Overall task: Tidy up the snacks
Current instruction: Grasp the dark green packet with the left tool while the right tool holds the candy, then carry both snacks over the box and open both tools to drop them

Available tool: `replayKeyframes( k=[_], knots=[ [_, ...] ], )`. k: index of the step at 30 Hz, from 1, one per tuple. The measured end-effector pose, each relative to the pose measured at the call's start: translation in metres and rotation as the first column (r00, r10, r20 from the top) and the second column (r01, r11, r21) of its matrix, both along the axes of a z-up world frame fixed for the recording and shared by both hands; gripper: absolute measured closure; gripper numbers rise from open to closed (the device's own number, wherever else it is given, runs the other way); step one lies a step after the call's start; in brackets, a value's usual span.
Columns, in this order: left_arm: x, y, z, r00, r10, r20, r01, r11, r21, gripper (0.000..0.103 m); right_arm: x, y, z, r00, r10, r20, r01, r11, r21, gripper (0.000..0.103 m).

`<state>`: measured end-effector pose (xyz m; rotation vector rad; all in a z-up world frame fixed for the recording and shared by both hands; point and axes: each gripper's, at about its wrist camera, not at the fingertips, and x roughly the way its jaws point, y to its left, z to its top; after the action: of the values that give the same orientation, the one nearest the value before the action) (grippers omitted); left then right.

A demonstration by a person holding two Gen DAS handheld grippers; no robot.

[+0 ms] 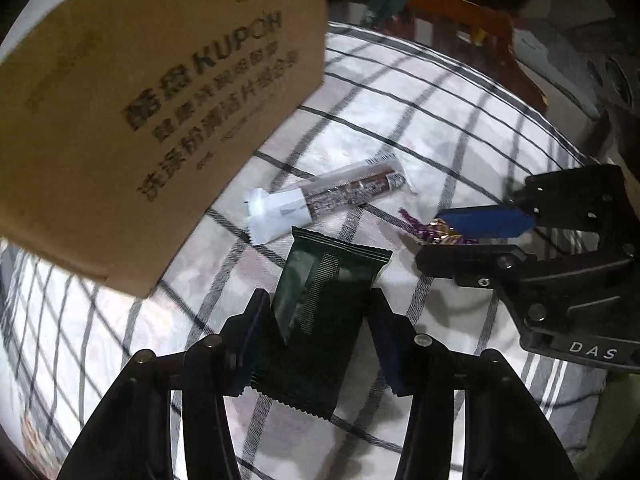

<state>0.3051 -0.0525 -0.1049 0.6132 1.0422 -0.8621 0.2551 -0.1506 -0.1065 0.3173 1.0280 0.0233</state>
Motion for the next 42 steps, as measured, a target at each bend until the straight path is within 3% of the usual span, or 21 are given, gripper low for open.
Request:
replayKeyframes(
  k=[7, 13, 22, 26, 42],
  knots=[
    [-0.018, 0.011, 0.018, 0.978, 0.195, 0.076, -0.191, 0.98, -0.057, 0.054, -0.009, -0.011, 0.011, 0.999, 0.01, 0.054, -0.008, 0.999, -0.036, 0.078],
    [-0.037, 0.019, 0.038, 0.926, 0.37, 0.075, -0.359, 0.925, -0.127, 0.054, -0.017, -0.02, 0.021, 0.995, 0.032, 0.09, -0.03, 0.999, -0.026, 0.078],
    [-0.062, 0.035, 0.071, 0.821, 0.562, 0.1, -0.525, 0.813, -0.253, 0.054, -0.028, -0.024, 0.049, 0.977, 0.111, 0.182, -0.107, 0.994, -0.035, 0.078],
    [-0.065, 0.035, 0.093, 0.786, 0.602, 0.141, -0.546, 0.782, -0.3, 0.054, -0.025, -0.025, 0.065, 0.964, 0.141, 0.225, -0.136, 0.99, -0.036, 0.078],
    [-0.028, 0.024, 0.159, 0.72, 0.648, 0.25, -0.528, 0.745, -0.408, 0.054, 0.023, -0.042, 0.135, 0.906, 0.199, 0.374, -0.192, 0.98, -0.057, 0.078]
  ],
)
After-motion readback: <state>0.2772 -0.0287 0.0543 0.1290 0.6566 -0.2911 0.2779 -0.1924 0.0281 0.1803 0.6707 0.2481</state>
